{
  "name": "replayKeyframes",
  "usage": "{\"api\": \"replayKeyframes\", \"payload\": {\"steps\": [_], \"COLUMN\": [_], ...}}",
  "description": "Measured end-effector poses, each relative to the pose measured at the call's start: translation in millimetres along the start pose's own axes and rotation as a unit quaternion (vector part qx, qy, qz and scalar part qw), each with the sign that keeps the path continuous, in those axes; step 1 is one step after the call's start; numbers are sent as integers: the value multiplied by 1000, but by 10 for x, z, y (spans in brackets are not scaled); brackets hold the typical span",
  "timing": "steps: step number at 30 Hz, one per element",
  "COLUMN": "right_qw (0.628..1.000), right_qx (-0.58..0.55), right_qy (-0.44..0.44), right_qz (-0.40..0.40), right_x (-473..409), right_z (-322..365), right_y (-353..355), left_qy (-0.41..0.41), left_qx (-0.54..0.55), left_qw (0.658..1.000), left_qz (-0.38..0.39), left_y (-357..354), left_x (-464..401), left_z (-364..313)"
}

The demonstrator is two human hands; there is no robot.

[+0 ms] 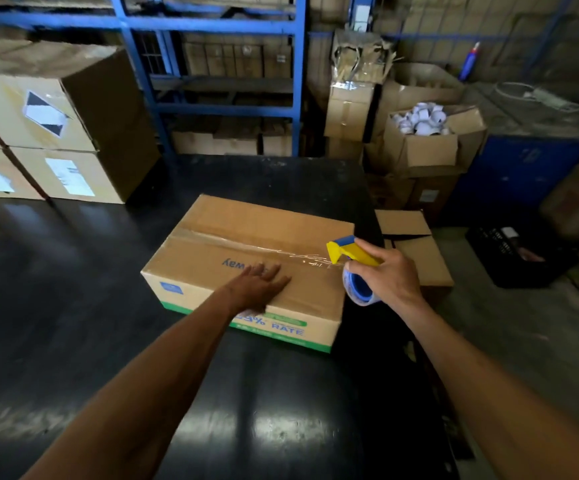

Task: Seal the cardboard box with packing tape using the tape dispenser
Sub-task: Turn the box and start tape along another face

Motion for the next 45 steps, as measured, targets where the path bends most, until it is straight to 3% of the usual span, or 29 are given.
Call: {"api": "replayKeyframes", "payload": {"steps": [4, 6, 8, 12, 21, 26, 30, 34, 40, 45], "right_qw": [1000, 1000, 1000, 1000, 999, 998, 997, 996, 995, 993], "right_qx": [-6, -11, -11, 6, -36, -61, -62, -48, -49, -44], "right_qy": [-19, -16, -3, 15, -2, -14, -8, 6, 27, 45], "right_qz": [-10, -11, -8, -17, 7, 26, 40, 68, 80, 97], "right_x": [10, 7, 1, -3, -138, -204, -246, -251, -316, -345], "right_z": [10, 54, 97, 135, 116, 161, 244, 345, 365, 350], "right_y": [37, 39, 55, 151, 142, -38, -239, -357, -325, -292], "left_qy": [79, 137, 176, 209, 42, -50, 28, 165, 146, 101], "left_qx": [143, 260, 294, 251, 117, 51, 111, 243, 153, 100], "left_qw": [986, 955, 939, 944, 992, 997, 993, 955, 976, 990], "left_qz": [39, 25, -7, -48, -37, 1, 4, -52, -45, -18], "left_y": [194, 199, 207, 203, 26, -180, -200, -32, -67, -107], "left_x": [-78, -198, -279, -363, 22, 414, 434, 254, 149, 311], "left_z": [-388, -745, -1051, -1209, -723, -175, -147, -486, -503, -131]}}
Point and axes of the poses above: each hand's wrist, its own x-axis away from the middle knuckle, its own y-axis out of the back of the hand, z = x × y, the point moved 6 cm from there along -x, towards the middle knuckle, and after that the axes turned 4 degrees about z, right-handed, at the moved point
